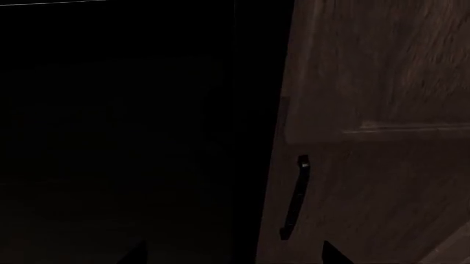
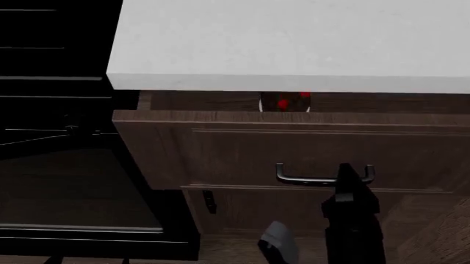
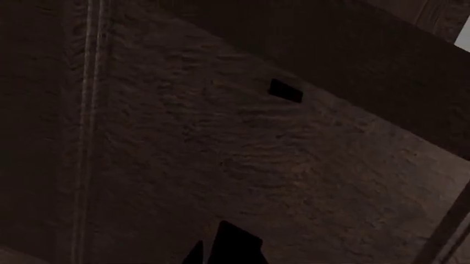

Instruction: Open the right drawer.

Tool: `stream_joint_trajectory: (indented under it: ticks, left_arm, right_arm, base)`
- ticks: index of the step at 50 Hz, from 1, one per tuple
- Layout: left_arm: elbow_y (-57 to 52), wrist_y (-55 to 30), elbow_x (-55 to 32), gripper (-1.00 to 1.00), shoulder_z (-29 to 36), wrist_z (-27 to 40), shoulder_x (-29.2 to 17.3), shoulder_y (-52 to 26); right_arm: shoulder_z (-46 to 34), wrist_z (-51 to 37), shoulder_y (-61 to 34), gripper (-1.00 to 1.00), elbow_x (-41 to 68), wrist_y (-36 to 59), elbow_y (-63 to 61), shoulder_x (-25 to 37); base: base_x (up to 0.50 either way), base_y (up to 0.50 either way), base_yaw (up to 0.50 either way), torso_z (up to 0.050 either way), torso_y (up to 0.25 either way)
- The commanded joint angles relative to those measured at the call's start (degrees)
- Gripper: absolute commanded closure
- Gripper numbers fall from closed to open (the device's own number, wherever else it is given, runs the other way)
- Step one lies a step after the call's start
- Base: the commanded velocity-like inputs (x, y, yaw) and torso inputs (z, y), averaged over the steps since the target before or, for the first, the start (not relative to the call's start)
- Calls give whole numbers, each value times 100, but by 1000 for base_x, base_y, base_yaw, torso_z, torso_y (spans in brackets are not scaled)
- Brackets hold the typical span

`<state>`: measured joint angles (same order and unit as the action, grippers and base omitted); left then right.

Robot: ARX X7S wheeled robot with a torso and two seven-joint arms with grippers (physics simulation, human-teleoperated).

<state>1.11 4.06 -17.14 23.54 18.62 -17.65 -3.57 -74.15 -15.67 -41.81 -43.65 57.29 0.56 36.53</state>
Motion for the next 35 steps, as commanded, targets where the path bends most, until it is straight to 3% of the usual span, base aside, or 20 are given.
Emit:
stream_joint_trajectory:
  ticks: [1, 35]
  left_arm:
    - [13, 10, -3, -100, 23, 8, -6, -6]
    - [-12, 42, -40, -100, 48, 57, -45, 5]
  right_arm:
    - [-280, -136, 136, 100, -505, 83, -379, -16]
    - [-353, -170, 318, 100, -620, 105, -388, 43]
  base:
    - [0, 4, 0, 0, 0]
    - [-30, 2, 3, 0, 0]
